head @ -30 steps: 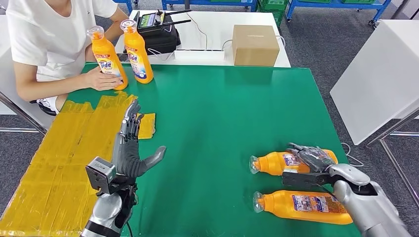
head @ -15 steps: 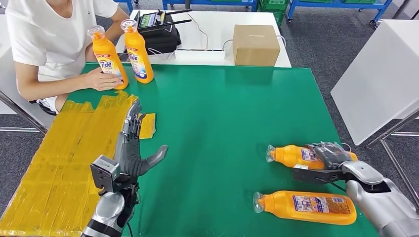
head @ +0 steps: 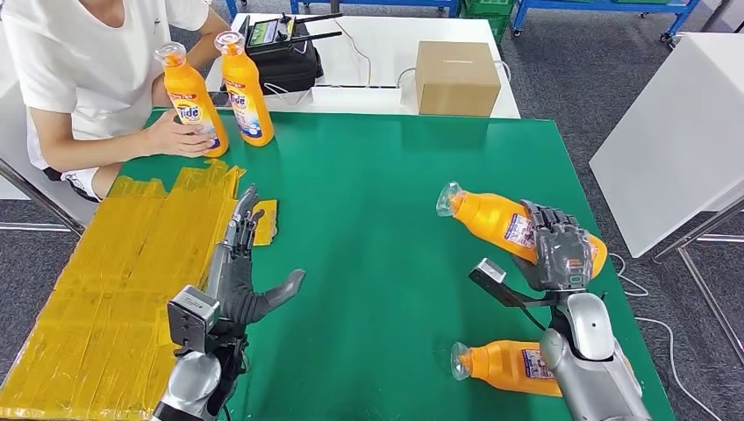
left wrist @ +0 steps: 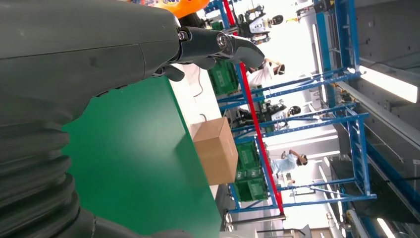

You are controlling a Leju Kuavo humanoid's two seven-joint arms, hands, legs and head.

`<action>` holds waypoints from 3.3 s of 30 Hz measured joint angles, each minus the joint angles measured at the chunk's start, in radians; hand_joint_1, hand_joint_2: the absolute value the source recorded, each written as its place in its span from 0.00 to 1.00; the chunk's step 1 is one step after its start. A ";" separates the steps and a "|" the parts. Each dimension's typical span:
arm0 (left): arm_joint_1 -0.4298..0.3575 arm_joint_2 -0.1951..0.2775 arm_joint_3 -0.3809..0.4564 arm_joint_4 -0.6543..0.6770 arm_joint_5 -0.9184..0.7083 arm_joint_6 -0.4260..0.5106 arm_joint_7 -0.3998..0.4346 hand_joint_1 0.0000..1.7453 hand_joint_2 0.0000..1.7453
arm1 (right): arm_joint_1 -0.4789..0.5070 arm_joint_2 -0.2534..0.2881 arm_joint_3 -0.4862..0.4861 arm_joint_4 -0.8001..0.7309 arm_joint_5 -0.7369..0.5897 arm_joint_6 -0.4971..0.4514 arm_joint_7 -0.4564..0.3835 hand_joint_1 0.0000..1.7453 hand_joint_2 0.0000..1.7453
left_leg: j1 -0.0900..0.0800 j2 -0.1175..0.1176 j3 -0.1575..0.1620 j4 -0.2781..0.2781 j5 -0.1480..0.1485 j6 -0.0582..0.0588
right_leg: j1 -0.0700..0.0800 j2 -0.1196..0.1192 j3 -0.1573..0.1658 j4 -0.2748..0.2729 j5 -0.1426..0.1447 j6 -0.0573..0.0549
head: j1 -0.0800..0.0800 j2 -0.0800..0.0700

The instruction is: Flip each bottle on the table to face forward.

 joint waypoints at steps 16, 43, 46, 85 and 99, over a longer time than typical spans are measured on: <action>0.004 0.000 -0.019 0.000 -0.018 -0.016 0.007 0.00 1.00 | 0.091 0.131 -0.121 -0.190 -0.217 -0.038 -0.156 1.00 1.00 | 0.000 0.000 0.000 0.000 0.000 0.000 | 0.000 0.000 -0.001 0.000 0.000 0.000 | 0.000 0.000; -0.080 0.038 -0.082 0.013 0.218 -0.234 0.091 0.00 1.00 | 0.083 0.302 0.148 -0.241 -1.047 0.657 -0.367 1.00 1.00 | 0.000 0.001 -0.001 0.000 0.000 0.000 | 0.000 0.000 -0.001 0.000 0.000 0.000 | 0.000 0.000; -0.085 0.042 -0.088 0.018 0.273 -0.280 0.112 0.00 1.00 | 0.071 0.306 0.178 -0.223 -1.034 0.651 -0.368 1.00 1.00 | 0.000 0.001 -0.001 0.000 0.000 0.000 | 0.000 0.000 -0.001 0.000 0.000 0.000 | 0.000 0.000; -0.138 0.055 -0.176 0.075 0.350 -0.314 0.123 0.00 1.00 | -0.098 0.398 0.405 0.035 -0.825 0.434 -0.357 1.00 1.00 | 0.000 0.002 -0.001 0.000 0.001 -0.001 | 0.000 0.001 -0.002 0.000 0.000 0.000 | 0.000 0.000; -0.135 0.056 -0.175 0.076 0.335 -0.279 0.118 0.00 1.00 | -0.183 0.442 0.413 0.224 -0.830 0.413 -0.386 1.00 1.00 | 0.000 0.002 -0.001 0.000 0.001 -0.001 | 0.000 0.001 -0.003 0.000 0.000 0.000 | 0.000 0.000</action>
